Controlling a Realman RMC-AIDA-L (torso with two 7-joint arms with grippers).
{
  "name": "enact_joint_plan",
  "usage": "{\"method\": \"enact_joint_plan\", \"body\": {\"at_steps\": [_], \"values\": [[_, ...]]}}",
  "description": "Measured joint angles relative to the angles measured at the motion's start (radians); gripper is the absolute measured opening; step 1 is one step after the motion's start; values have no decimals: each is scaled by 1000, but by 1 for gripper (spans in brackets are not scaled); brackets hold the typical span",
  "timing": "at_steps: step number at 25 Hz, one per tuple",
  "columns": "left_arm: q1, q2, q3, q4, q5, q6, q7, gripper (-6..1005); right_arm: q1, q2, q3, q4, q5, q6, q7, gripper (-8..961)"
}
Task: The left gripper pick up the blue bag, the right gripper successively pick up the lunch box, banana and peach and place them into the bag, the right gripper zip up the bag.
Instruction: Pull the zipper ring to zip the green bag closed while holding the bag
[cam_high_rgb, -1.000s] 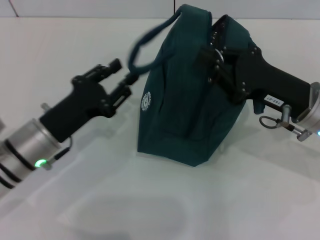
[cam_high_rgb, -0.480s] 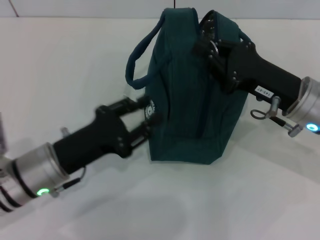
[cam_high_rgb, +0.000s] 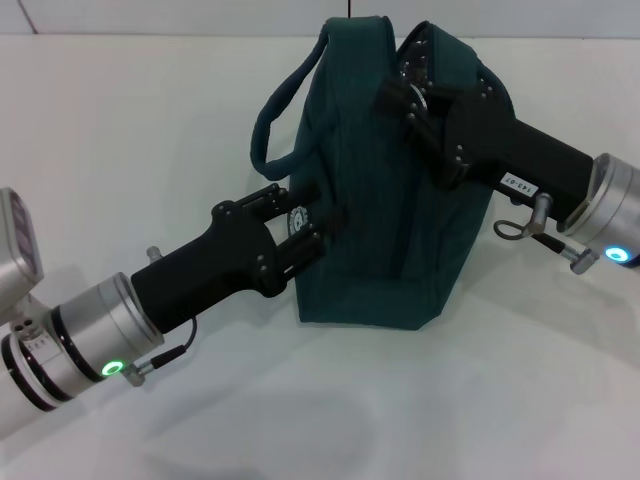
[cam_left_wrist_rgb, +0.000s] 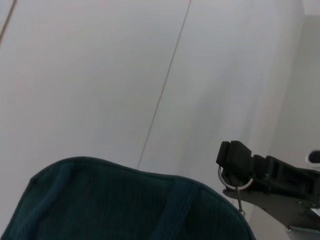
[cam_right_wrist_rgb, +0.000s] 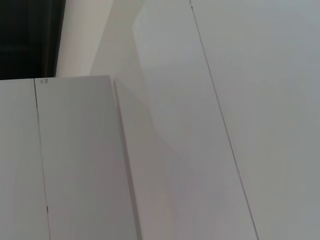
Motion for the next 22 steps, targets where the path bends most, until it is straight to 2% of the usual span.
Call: {"method": "enact_joint_plan", "body": {"at_steps": [13, 22], "values": [[-17, -5, 8, -3, 17, 20, -9, 476, -1, 0, 0, -1, 1, 8, 0, 34], [-61, -5, 8, -31, 21, 0, 17, 474, -2, 0, -3, -11, 9, 9, 1, 35]]}}
